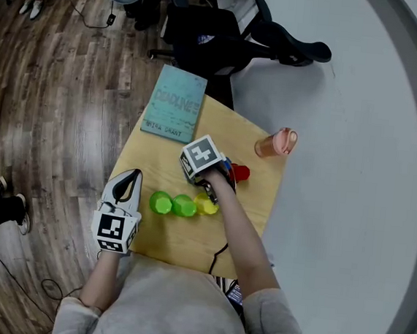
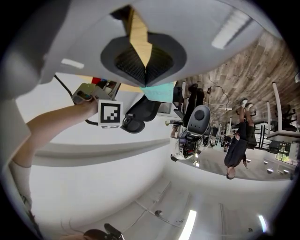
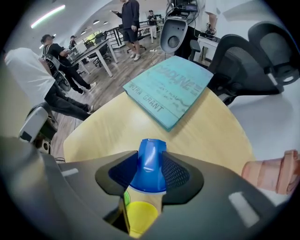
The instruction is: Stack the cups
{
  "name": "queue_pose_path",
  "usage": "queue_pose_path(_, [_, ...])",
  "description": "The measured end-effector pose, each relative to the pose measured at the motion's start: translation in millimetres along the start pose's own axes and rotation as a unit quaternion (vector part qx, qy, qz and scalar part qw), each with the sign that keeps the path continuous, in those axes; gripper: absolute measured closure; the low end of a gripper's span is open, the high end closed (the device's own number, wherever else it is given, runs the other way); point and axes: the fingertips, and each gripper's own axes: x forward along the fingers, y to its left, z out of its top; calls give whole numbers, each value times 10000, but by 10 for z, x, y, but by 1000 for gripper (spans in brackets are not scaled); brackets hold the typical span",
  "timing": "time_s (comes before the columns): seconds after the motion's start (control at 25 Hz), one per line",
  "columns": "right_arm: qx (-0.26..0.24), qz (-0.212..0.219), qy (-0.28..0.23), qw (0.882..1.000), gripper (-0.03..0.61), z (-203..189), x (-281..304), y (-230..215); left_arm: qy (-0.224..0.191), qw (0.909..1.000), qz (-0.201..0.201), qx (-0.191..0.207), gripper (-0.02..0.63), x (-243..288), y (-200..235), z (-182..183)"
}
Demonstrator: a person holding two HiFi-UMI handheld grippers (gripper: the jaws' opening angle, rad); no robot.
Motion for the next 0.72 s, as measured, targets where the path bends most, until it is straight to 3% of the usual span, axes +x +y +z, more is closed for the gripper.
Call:
queue_pose_path(0.16, [204,-56,-365,9991,440,-6,-86,-19,-10,10000,-22,59,555,-29,-44,17])
queue_pose_path(0.4, [359,268,-1407,9890,448,55,-405,93,-8,10000,83,34,555,-66,-30,9])
queue_pose_path(0.52, [396,397,-2091,9763,447,38,-597,166,-35,9999,88,50,555,-75,-72,28])
queue_pose_path(0.72, [511,617,-3233,9429,446,-57,-982,333,-70,9999,131,67,555,-109,-125,59])
